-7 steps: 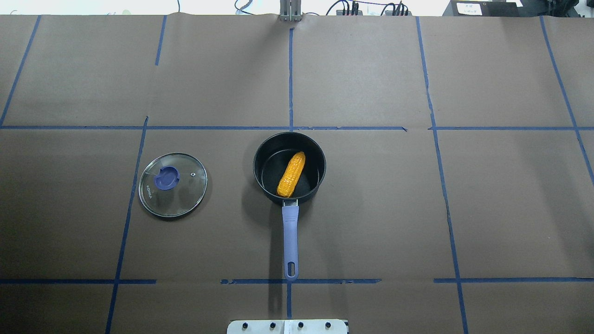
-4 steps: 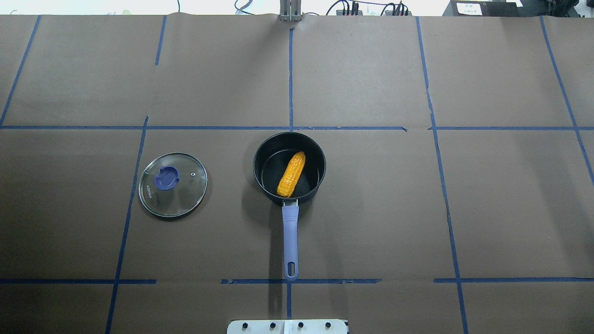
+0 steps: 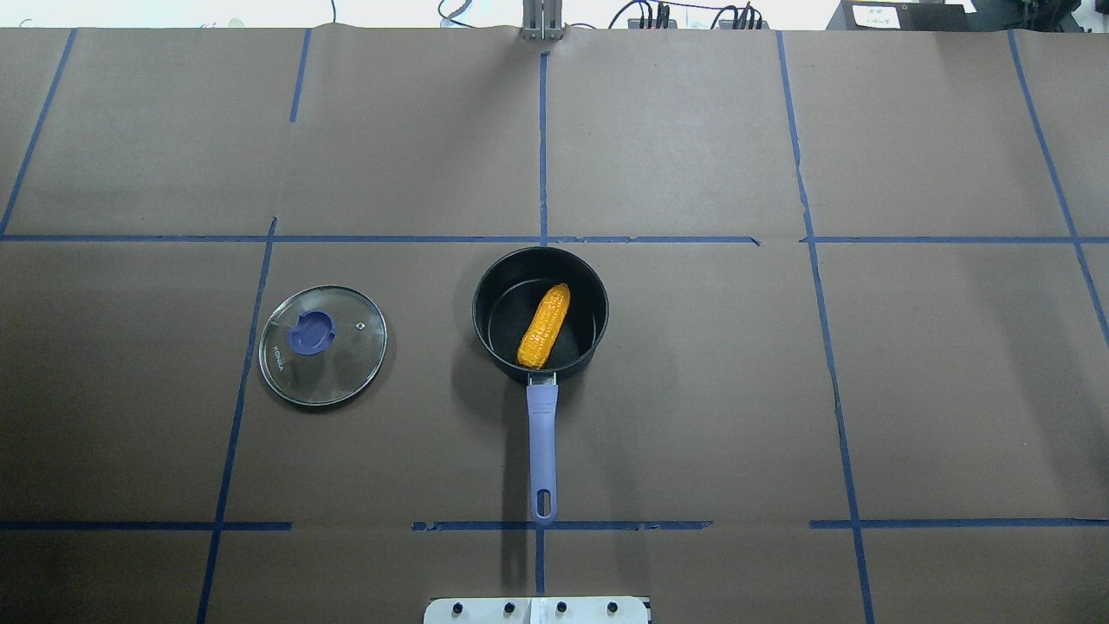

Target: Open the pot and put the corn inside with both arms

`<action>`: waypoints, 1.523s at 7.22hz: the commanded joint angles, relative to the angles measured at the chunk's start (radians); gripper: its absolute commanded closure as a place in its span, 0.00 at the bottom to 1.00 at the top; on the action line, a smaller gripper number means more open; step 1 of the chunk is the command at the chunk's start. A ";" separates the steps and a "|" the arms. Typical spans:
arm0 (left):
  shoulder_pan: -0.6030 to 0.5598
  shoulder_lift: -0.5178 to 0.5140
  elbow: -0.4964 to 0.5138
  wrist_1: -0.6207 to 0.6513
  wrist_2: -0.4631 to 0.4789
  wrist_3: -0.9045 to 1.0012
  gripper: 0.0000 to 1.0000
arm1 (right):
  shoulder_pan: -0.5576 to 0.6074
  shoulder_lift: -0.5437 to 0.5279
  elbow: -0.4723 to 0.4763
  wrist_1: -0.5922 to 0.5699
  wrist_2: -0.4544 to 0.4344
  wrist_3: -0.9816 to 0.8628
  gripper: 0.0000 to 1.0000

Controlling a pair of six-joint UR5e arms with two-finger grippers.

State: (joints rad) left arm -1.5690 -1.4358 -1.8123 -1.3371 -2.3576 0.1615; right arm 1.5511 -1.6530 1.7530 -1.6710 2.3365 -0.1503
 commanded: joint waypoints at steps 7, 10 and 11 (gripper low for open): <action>0.003 -0.012 0.011 0.004 0.009 0.000 0.00 | -0.002 0.002 -0.016 0.008 -0.005 0.002 0.00; 0.003 -0.009 0.013 0.004 0.012 0.000 0.00 | -0.002 0.002 -0.032 0.008 -0.003 -0.002 0.00; 0.003 -0.012 0.019 0.004 0.011 0.001 0.00 | -0.002 0.004 -0.030 0.010 0.001 -0.002 0.00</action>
State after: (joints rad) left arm -1.5662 -1.4453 -1.7976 -1.3330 -2.3460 0.1614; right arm 1.5494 -1.6502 1.7243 -1.6625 2.3337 -0.1513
